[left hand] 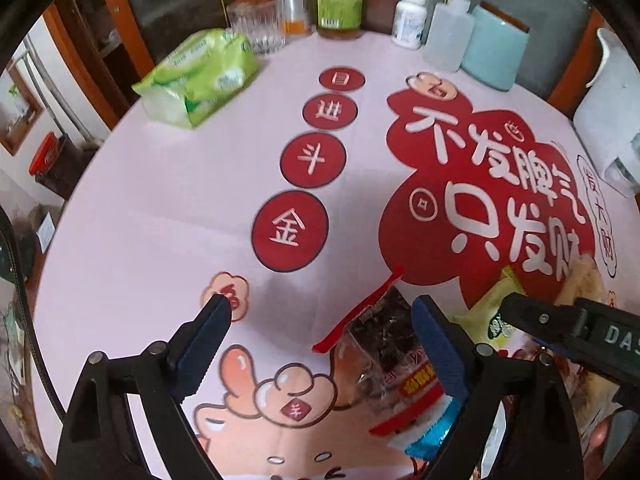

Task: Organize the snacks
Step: 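Grasp the dark jerky bag with the left tool while the right grasps the green-and-yellow pack, then carry both snacks over the white tray and open both tools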

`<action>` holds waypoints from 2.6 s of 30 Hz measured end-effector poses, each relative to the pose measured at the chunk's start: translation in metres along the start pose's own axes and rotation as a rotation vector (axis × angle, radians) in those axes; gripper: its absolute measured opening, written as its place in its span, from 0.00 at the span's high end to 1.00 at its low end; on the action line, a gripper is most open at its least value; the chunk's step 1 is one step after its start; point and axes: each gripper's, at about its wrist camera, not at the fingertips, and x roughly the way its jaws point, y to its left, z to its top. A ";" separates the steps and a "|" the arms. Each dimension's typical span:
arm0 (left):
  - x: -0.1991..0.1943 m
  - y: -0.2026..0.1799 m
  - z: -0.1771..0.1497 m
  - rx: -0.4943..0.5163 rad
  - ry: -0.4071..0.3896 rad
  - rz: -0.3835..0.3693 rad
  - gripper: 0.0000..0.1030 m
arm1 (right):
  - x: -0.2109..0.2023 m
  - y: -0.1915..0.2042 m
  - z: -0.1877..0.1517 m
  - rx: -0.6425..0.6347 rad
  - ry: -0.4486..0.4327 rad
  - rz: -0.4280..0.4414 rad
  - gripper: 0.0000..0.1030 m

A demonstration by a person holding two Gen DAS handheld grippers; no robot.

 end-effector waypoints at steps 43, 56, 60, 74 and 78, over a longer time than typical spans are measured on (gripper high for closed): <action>-0.069 -0.028 -0.040 0.065 0.008 -0.156 0.54 | -0.134 -0.072 -0.090 -0.201 -0.284 0.098 0.60; -0.202 -0.119 -0.099 0.269 -0.128 -0.285 0.54 | -0.230 -0.189 -0.150 -0.168 -0.443 0.081 0.60; -0.234 -0.173 -0.112 0.347 -0.175 -0.333 0.54 | -0.264 -0.234 -0.161 -0.142 -0.508 0.040 0.60; -0.293 -0.348 -0.134 0.511 -0.267 -0.461 0.54 | -0.320 -0.337 -0.170 -0.095 -0.612 -0.066 0.60; -0.296 -0.383 -0.138 0.543 -0.272 -0.466 0.54 | -0.318 -0.347 -0.169 -0.102 -0.605 -0.085 0.60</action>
